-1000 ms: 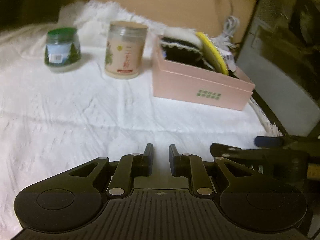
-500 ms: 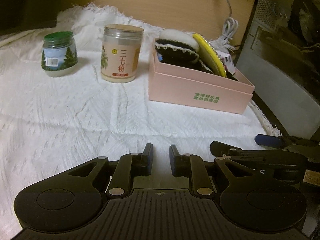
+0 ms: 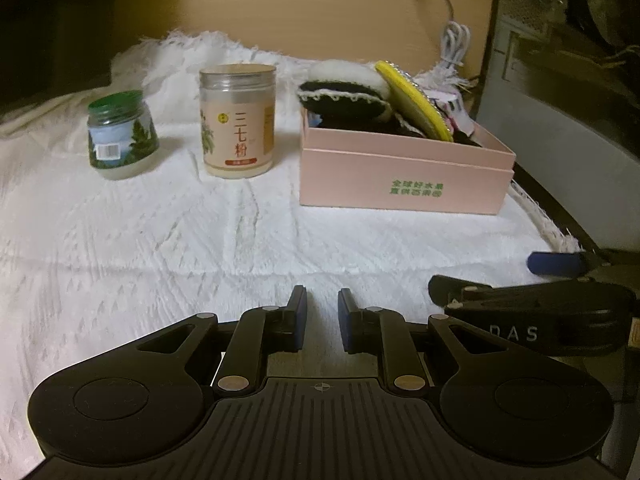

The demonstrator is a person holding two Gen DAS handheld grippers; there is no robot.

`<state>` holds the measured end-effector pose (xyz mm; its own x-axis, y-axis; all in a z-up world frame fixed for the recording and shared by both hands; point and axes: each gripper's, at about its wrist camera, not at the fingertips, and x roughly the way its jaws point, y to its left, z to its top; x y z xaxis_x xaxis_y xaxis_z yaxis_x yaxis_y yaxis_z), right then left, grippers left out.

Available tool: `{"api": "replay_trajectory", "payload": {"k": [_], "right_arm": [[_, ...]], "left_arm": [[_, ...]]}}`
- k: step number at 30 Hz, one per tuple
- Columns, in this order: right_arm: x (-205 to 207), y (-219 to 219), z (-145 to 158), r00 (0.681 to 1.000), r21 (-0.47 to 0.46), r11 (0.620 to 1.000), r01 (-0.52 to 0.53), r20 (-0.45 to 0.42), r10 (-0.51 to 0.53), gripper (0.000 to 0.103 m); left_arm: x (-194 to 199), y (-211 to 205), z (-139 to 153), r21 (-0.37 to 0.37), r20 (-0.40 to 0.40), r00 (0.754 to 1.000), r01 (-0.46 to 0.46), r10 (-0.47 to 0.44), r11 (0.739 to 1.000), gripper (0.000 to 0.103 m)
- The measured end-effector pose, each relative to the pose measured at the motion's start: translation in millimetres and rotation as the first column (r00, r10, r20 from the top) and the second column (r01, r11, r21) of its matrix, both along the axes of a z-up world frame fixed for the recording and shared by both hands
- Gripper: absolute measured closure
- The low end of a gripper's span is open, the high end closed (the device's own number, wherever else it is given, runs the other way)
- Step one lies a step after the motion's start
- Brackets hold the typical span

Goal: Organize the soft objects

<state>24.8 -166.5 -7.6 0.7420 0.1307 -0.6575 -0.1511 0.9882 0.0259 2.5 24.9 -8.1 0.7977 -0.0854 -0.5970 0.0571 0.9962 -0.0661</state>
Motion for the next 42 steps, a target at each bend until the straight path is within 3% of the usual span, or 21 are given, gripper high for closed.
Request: {"api": "replay_trajectory", "payload": {"k": [42], "right_arm": [[-2.1, -0.3, 0.0, 1.000, 0.006, 1.000, -0.010, 0.002, 0.010, 0.000]], "left_arm": [[-0.9, 0.9, 0.3, -0.011, 0.002, 1.000, -0.002, 0.002, 1.000, 0.084]]}}
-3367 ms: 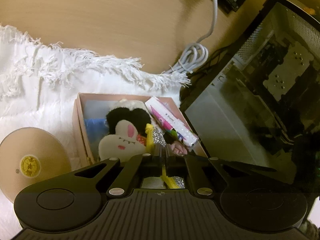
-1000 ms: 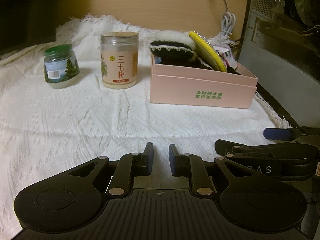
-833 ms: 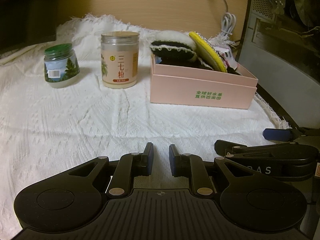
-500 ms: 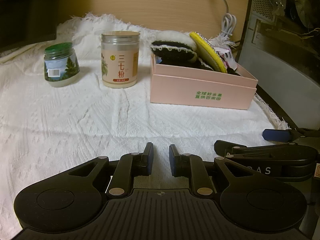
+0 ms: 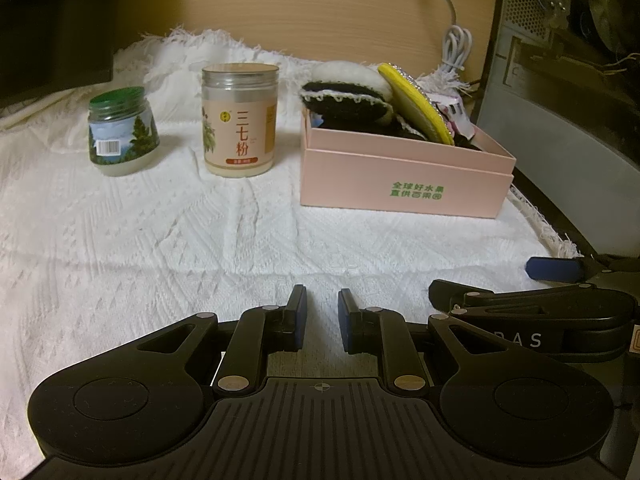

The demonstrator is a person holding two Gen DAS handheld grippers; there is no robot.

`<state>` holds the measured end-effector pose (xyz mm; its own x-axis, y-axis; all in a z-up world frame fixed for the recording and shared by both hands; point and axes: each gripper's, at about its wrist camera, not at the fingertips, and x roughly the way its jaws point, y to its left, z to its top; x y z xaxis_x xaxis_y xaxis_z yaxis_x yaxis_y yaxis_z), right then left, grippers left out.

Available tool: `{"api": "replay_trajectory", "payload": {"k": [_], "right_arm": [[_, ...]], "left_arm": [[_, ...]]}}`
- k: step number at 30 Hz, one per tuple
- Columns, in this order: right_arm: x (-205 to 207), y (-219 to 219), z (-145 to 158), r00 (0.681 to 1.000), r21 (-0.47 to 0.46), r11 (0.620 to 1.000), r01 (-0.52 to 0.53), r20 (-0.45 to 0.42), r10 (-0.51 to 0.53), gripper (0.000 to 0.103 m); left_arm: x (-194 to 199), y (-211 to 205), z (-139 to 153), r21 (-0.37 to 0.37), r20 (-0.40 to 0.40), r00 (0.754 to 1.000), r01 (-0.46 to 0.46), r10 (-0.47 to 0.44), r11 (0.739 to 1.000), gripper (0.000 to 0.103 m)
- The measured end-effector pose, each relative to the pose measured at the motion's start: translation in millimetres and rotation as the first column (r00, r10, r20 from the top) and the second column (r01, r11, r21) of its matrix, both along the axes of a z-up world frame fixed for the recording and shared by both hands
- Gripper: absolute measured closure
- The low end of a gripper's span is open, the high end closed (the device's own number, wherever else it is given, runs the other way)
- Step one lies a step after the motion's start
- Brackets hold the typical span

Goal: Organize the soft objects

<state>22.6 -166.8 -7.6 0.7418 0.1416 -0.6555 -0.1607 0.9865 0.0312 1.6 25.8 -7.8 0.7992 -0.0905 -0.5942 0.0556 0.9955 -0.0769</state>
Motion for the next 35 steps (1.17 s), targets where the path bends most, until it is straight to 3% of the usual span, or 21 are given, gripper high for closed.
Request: {"api": "replay_trajectory", "payload": {"k": [35], "right_arm": [[-0.1, 0.4, 0.1, 1.000, -0.003, 1.000, 0.000, 0.000, 0.000, 0.000]], "left_arm": [[-0.3, -3.5, 0.2, 0.020, -0.001, 1.000, 0.001, -0.001, 1.000, 0.084]]}}
